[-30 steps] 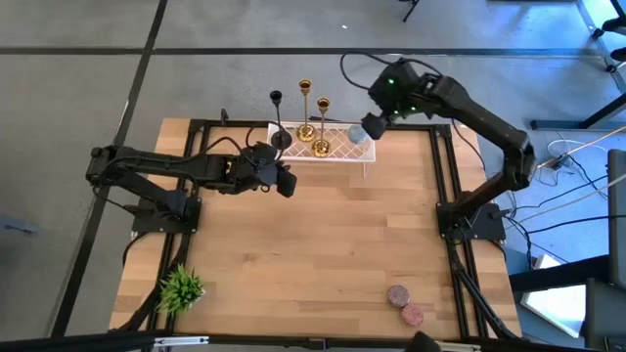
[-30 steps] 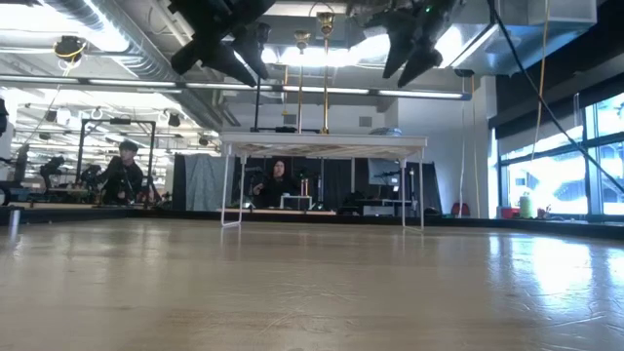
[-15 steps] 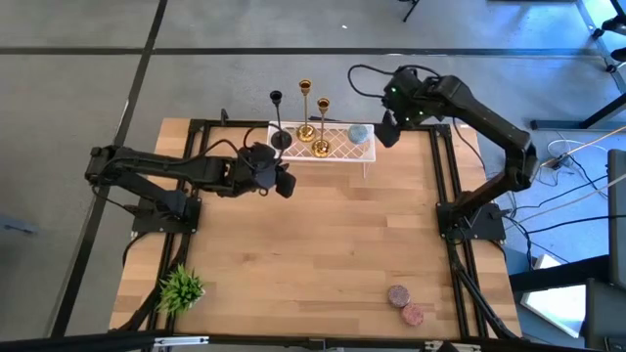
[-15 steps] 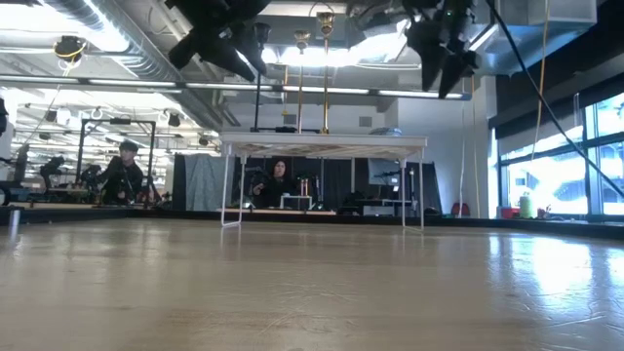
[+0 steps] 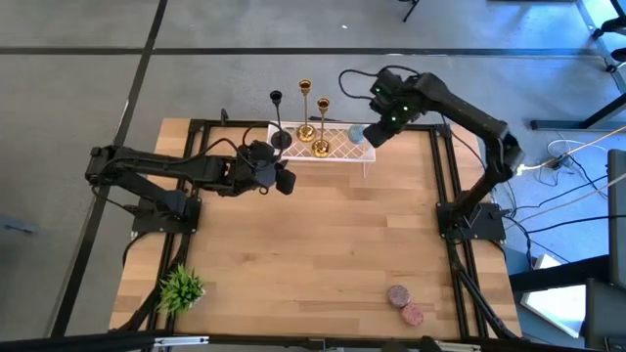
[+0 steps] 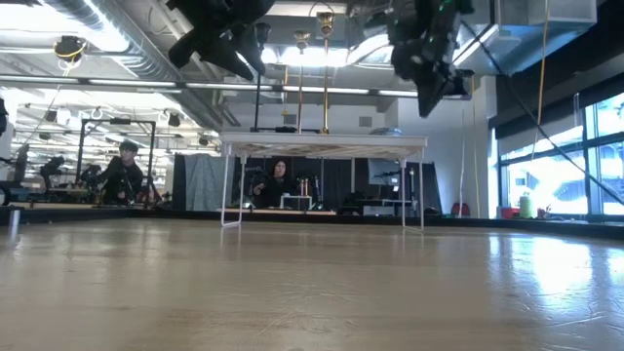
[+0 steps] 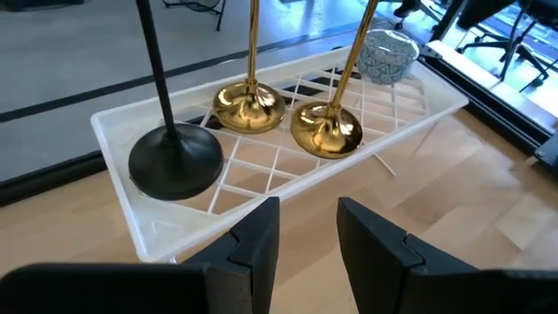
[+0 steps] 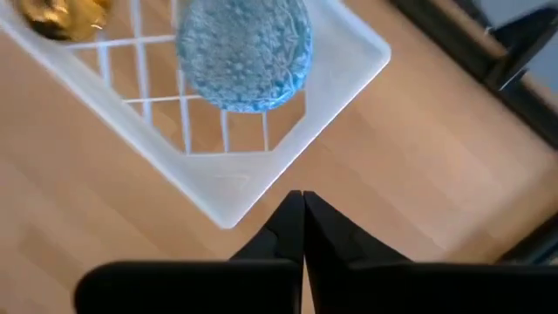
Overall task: Pick & Place candle stick holders
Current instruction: Put the blue patterned scented candle on the shelf
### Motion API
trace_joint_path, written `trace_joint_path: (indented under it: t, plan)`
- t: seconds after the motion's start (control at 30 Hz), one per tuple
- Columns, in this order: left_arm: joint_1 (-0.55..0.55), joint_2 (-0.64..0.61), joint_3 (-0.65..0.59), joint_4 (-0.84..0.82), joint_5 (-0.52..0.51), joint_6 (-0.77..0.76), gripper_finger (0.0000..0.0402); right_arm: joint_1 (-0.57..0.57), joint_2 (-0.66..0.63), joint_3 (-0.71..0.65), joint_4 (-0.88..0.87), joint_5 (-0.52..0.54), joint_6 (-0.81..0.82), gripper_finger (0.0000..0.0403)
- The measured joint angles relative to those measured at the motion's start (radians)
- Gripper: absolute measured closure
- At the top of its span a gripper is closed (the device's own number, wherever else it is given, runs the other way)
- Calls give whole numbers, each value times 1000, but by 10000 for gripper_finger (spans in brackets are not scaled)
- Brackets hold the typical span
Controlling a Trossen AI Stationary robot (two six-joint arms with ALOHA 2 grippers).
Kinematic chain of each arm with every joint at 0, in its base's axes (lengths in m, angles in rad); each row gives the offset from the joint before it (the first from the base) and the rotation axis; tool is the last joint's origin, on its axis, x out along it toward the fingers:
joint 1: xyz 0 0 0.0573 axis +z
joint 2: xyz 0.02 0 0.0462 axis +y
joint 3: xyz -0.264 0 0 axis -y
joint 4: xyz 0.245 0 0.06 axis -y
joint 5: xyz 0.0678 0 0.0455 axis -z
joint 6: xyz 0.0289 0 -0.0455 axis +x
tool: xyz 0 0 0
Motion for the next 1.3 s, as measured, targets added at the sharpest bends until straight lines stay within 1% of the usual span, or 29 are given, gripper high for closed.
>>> trace_joint_path:
  t: [0.17, 0.4, 0.57, 1.07, 1.3]
  plan:
    - [-1, 0, 0, 0, 4, 0, 288, 2, 57, 0, 9, 4, 4, 400]
    - [-11, 0, 0, -1, 5, 4, 288, 1, 60, 0, 114, 23, 76, 401]
    - [-11, 0, 0, -10, 5, 9, 288, -2, 63, 0, 134, 58, 110, 402]
    - [-9, 0, 0, -12, 6, 36, 288, -17, 69, 0, 137, 60, 162, 402]
    - [-9, 0, 0, -12, 7, 36, 288, -13, 116, 0, 136, 25, 170, 402]
